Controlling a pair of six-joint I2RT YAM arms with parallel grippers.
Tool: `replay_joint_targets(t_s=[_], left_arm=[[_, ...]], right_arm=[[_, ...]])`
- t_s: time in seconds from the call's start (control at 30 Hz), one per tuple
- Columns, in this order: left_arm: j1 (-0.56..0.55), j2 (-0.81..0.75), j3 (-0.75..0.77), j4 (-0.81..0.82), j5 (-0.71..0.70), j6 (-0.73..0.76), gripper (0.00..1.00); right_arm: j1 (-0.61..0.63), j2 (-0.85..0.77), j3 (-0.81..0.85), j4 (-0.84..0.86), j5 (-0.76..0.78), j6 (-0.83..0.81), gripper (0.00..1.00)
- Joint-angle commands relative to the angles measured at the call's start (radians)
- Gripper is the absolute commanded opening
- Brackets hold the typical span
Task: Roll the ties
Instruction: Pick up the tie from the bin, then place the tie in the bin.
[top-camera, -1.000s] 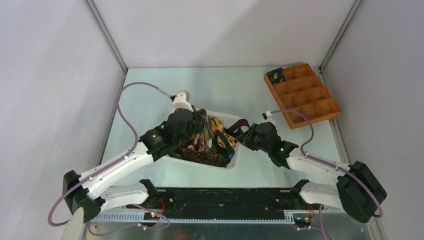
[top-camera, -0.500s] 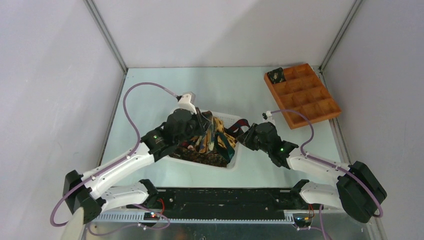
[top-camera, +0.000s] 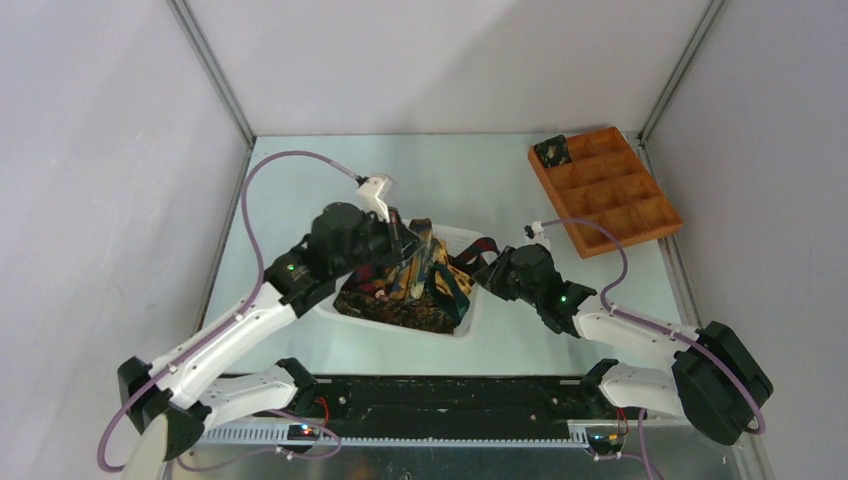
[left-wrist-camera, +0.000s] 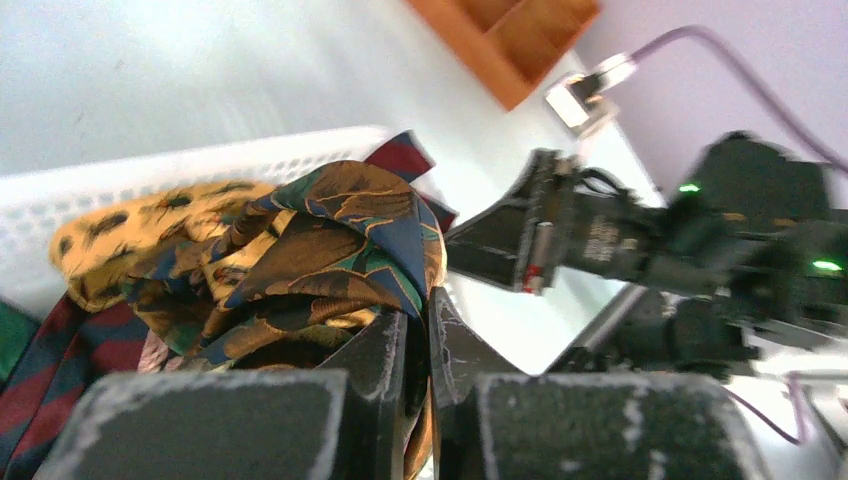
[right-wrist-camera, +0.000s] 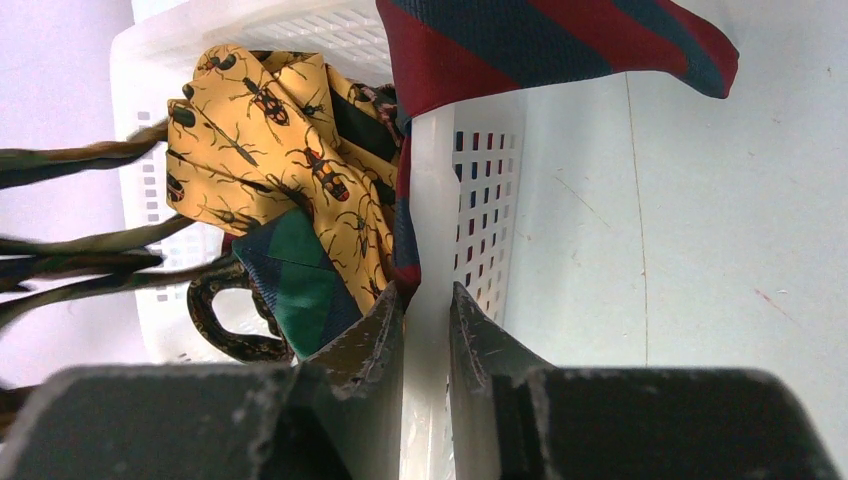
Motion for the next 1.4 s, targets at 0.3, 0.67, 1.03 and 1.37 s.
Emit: replay_joint_targets(t_s=[0.3,0.67,1.03,1.37], left_arm=[[0.19,-0.079,0.053,0.129,0.512,0.088,0.0],[0.278,-0.103,0.079,0.347,0.856,-0.058,0.0],[0.341,-0.059,0.107,0.078,0.612,0.051,0.0],[0.358,-0.025,0.076,0.019,0.194,-0.17,0.0]], right_arm=[[-0.003,0.019,-0.014,-0.047,0.069,-0.047,0.13],[-0.003,0.03,-0.013,-0.038,0.064,-0.048,0.13],[-0.006,0.023,-0.014,-0.05,0.067,-0.062,0.13],[-0.006,0.015,-0.014,-0.055,0.077,-0.06,0.13]])
